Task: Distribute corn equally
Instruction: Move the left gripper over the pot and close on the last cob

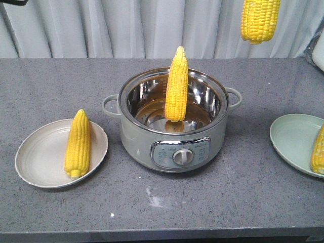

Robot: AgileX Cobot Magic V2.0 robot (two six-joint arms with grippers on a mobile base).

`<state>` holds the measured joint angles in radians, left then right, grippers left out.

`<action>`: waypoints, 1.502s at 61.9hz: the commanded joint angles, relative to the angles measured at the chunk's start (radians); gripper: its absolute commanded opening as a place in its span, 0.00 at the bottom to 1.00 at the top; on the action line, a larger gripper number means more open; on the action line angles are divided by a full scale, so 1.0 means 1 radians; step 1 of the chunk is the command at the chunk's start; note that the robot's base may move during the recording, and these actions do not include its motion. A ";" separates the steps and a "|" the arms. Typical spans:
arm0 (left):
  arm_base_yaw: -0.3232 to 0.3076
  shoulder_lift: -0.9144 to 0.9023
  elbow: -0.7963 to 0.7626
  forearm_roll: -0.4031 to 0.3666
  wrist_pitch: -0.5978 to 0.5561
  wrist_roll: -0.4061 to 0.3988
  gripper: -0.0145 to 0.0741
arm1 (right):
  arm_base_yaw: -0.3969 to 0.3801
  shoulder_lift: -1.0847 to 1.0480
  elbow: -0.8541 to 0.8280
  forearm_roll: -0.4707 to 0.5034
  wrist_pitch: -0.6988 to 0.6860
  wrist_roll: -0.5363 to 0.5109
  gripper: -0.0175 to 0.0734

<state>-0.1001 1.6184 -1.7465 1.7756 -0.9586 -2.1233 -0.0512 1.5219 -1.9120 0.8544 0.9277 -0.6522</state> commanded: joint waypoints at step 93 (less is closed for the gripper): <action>-0.189 0.545 -0.321 -0.113 0.281 -0.025 0.83 | -0.008 -0.035 -0.029 0.003 -0.039 -0.005 0.19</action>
<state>-0.2802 2.2249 -2.0349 1.7213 -0.6950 -2.1233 -0.0516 1.5219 -1.9120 0.8236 0.9486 -0.6522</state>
